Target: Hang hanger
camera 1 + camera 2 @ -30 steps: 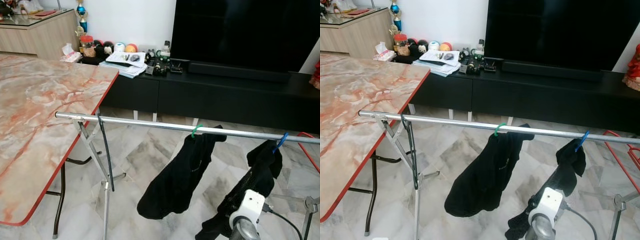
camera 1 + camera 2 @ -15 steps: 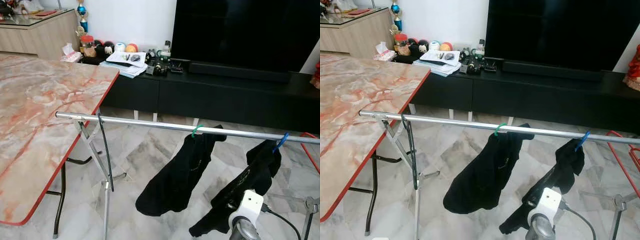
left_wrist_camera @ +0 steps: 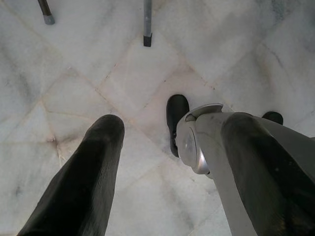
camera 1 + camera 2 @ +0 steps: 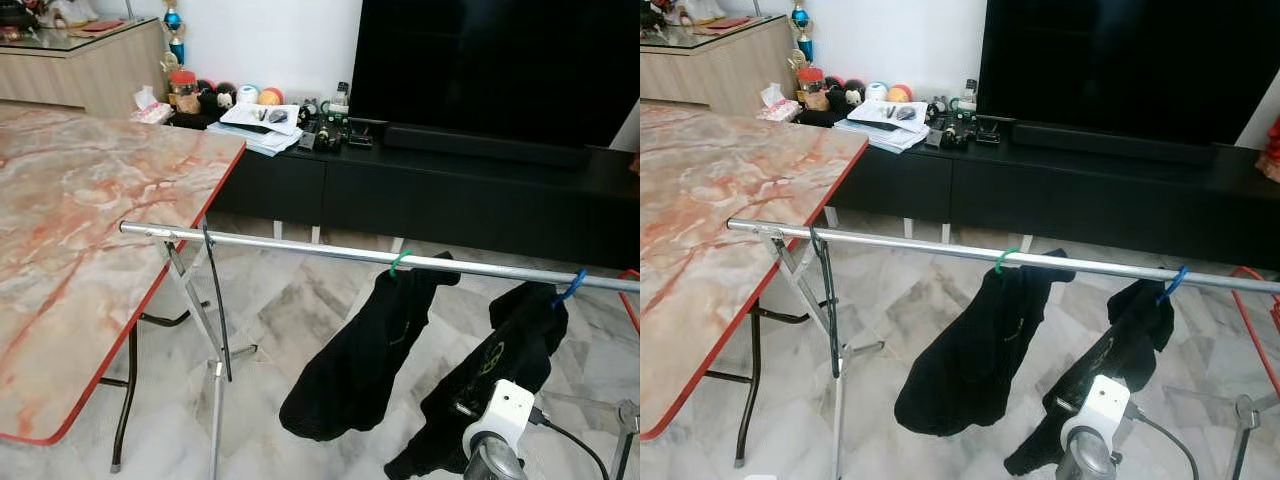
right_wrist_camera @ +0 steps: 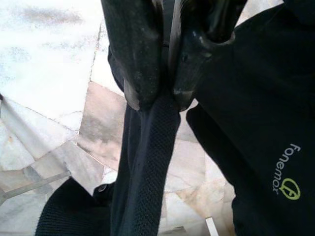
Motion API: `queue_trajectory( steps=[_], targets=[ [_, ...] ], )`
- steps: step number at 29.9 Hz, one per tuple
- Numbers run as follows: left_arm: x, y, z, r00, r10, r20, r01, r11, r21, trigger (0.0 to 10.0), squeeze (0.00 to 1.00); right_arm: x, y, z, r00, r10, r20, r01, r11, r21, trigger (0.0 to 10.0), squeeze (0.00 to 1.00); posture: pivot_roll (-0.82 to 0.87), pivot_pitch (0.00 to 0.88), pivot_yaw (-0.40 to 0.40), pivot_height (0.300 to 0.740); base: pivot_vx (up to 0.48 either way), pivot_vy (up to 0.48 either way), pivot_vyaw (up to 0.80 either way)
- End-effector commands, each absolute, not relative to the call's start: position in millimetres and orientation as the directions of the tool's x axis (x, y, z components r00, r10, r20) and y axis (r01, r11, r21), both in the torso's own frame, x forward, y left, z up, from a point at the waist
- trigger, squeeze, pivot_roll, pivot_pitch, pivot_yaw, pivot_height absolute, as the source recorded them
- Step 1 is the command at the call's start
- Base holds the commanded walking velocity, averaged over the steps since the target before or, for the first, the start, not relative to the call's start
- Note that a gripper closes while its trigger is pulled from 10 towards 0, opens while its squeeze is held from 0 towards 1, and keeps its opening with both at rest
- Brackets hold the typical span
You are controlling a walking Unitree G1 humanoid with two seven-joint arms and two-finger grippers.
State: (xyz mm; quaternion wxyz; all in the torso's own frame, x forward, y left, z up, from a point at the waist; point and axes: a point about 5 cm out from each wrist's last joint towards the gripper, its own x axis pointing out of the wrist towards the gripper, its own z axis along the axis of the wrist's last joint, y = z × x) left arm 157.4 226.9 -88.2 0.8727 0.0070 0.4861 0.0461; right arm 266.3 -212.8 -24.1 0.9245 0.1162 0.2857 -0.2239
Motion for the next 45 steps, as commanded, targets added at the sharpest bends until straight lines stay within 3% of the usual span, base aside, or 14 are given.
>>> queue_trajectory(
  steps=[1, 18, 22, 33, 40, 45],
  targets=[
    [153, 228, -90, 0.509, 0.084, -0.857, -0.055, 0.996, 0.065, 10.0, 0.0, 269, -215, -22, 0.732, -0.353, -0.582, 0.485, 0.871, 0.082, 0.0, 0.0, 0.2, 0.0, -0.053, 0.74, 0.0, 0.0, 0.0],
    [154, 228, -89, 0.51, 0.079, -0.857, -0.05, 0.997, 0.062, 10.0, 0.0, 241, -212, -47, 0.633, -0.335, -0.698, 0.405, 0.912, -0.07, 0.0, 0.0, 0.2, 0.0, -0.053, 0.74, 0.0, 0.0, 0.0],
    [154, 228, -89, 0.51, 0.078, -0.856, -0.05, 0.997, 0.061, 10.0, 0.0, 227, -208, -57, 0.587, -0.298, -0.753, 0.302, 0.943, -0.137, 0.0, 0.0, 0.2, 0.0, -0.053, 0.74, 0.0, 0.0, 0.0],
    [154, 228, -89, 0.511, 0.072, -0.857, -0.046, 0.997, 0.056, 10.0, 0.0, 214, -204, -66, 0.558, -0.262, -0.788, 0.079, 0.961, -0.264, 0.0, 0.0, 0.2, 0.0, -0.054, 0.74, 0.0, 0.0, 0.0],
    [155, 227, -89, 0.51, 0.064, -0.858, -0.044, 0.998, 0.049, 10.0, 0.0, 212, -200, -69, 0.563, -0.228, -0.794, -0.189, 0.9, -0.392, 0.0, 0.0, 0.19, 0.0, -0.055, 0.74, 0.0, 0.0, 0.0],
    [155, 227, -89, 0.51, 0.061, -0.858, -0.045, 0.998, 0.044, 10.0, 0.0, 206, -202, -72, 0.541, -0.23, -0.809, -0.273, 0.862, -0.427, 0.0, 0.0, 0.19, 0.0, -0.056, 0.74, 0.0, 0.0, 0.0]
  ],
)
